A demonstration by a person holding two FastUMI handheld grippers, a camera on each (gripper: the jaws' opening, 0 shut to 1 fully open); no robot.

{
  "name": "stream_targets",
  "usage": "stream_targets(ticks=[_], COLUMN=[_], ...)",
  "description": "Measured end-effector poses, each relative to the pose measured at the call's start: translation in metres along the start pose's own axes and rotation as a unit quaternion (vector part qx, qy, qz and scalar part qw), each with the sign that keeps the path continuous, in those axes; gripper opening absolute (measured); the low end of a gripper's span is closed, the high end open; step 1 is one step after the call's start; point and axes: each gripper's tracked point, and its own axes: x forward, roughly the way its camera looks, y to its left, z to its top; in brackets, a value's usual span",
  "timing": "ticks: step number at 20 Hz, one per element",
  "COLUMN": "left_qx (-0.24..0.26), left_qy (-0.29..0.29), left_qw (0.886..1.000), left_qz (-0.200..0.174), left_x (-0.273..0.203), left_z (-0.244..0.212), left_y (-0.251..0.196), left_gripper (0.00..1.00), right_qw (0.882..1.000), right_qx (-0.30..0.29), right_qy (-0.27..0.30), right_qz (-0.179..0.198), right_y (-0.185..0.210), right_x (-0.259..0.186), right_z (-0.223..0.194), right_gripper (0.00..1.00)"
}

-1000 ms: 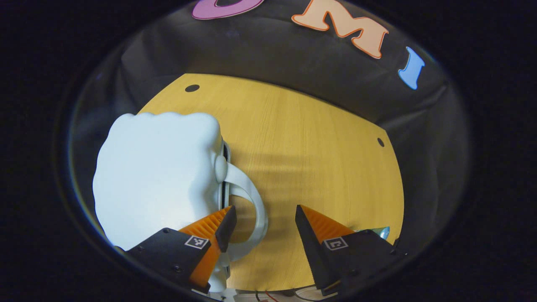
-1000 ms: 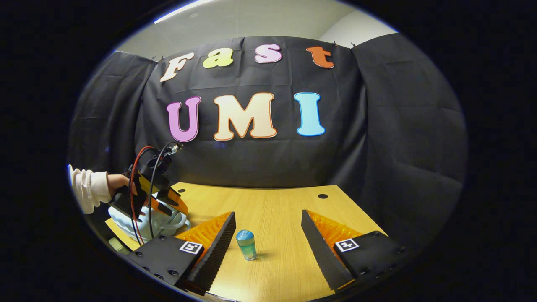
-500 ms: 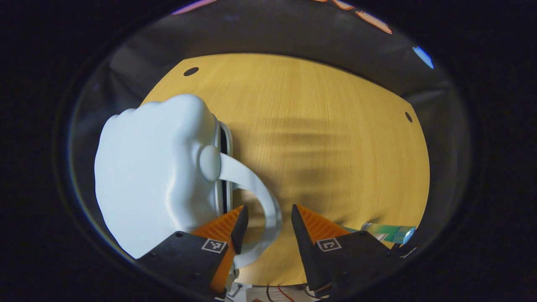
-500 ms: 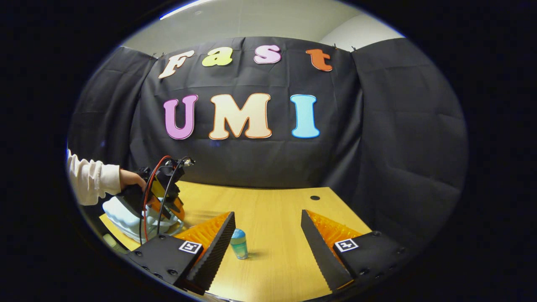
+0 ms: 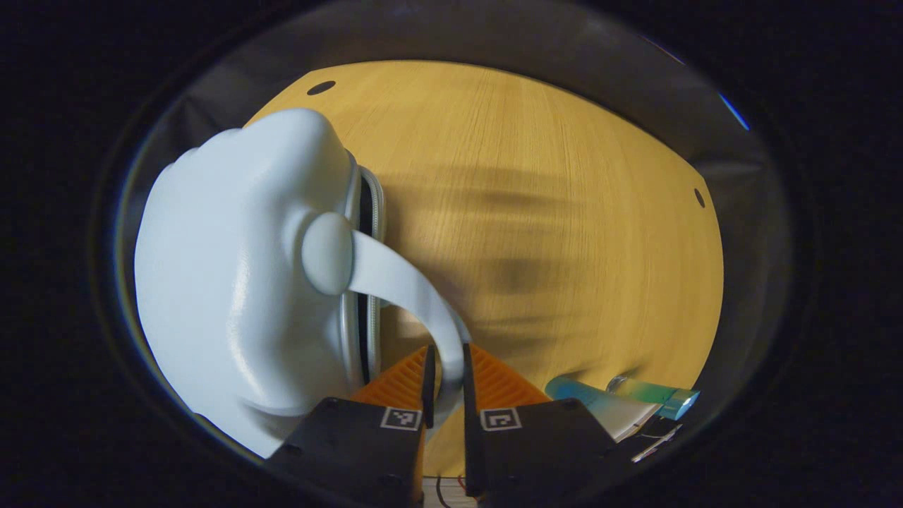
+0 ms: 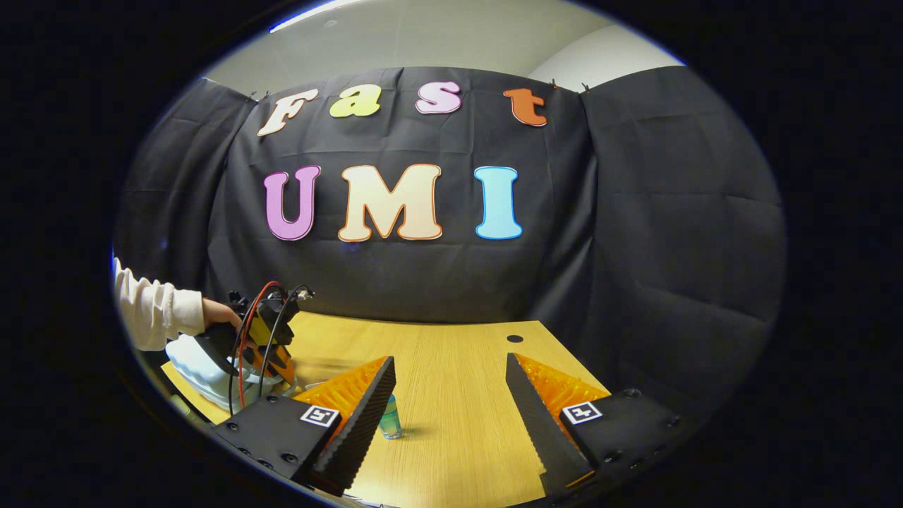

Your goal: First open the suitcase, pack the skin care products into it, and then close the suitcase.

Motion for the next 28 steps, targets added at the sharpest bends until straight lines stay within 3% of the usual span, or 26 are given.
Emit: stream_targets(ticks=[2,8,17,23,28], left_qx=[0.018,0.04,-0.006,-0.032,-0.066], left_qy=[-0.004,-0.038,-0.123,-0.176,-0.234], left_qw=[1.0,0.998,0.989,0.978,0.966], left_qz=[-0.007,-0.016,-0.078,-0.103,-0.087], left_x=[-0.004,-0.033,-0.108,-0.163,-0.204], left_z=[0.002,0.012,0.036,0.051,0.072], left_y=[-0.003,-0.009,-0.011,0.02,0.074], left_gripper=[0.05,0.06,0.06,0.06,0.06], right_qw=[1.0,1.0,0.997,0.995,0.994], right_qx=[0.003,0.006,0.014,0.011,0.005], right_qy=[0.002,0.002,-0.012,-0.008,-0.006], right_qz=[0.006,0.028,0.072,0.099,0.11], right_y=[0.003,0.018,0.055,0.083,0.107], right_x=[0.001,0.006,0.017,0.017,0.016], right_z=[-0.001,-0.002,0.007,0.006,0.006], right_gripper=[0.98,0.98,0.99,0.99,0.99])
